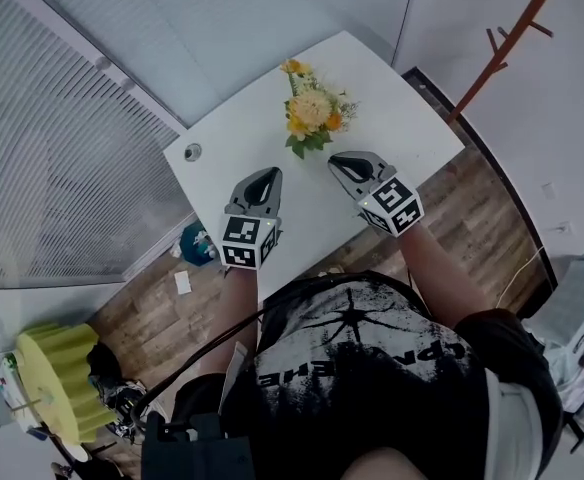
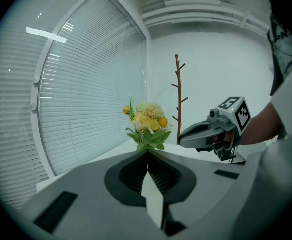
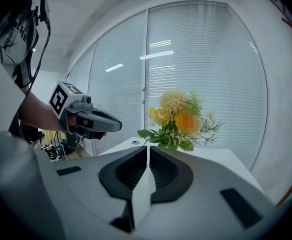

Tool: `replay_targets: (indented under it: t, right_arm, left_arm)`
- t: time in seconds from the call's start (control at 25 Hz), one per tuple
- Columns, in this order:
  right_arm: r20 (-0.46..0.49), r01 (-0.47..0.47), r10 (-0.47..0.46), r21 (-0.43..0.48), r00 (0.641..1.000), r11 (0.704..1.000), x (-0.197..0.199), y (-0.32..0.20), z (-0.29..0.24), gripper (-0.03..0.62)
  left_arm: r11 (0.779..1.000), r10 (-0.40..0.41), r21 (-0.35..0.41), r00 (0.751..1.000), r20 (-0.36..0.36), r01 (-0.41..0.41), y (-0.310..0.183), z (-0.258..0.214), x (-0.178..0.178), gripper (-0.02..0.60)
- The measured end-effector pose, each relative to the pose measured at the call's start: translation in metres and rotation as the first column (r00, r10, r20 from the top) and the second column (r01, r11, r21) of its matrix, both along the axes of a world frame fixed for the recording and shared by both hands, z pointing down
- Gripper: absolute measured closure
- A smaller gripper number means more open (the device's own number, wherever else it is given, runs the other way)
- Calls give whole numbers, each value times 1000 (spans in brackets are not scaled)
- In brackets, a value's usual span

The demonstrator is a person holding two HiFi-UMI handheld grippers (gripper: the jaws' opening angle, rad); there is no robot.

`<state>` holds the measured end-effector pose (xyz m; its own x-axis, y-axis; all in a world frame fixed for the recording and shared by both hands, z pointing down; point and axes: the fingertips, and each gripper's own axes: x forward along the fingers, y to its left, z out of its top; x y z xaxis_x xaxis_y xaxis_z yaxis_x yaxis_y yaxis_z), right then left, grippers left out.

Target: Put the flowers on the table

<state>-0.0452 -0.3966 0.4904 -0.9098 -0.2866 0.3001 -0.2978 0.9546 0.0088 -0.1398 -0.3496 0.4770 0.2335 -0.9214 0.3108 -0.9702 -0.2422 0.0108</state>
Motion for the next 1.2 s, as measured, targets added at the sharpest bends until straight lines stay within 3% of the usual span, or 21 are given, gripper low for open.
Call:
replay_targets:
  t: [1.2]
  right_arm:
    - [-26, -21, 21, 7, 999, 1000, -2, -4, 5, 566]
  left_arm:
    - [999, 31, -25, 999, 13, -31, 6, 7, 4, 569]
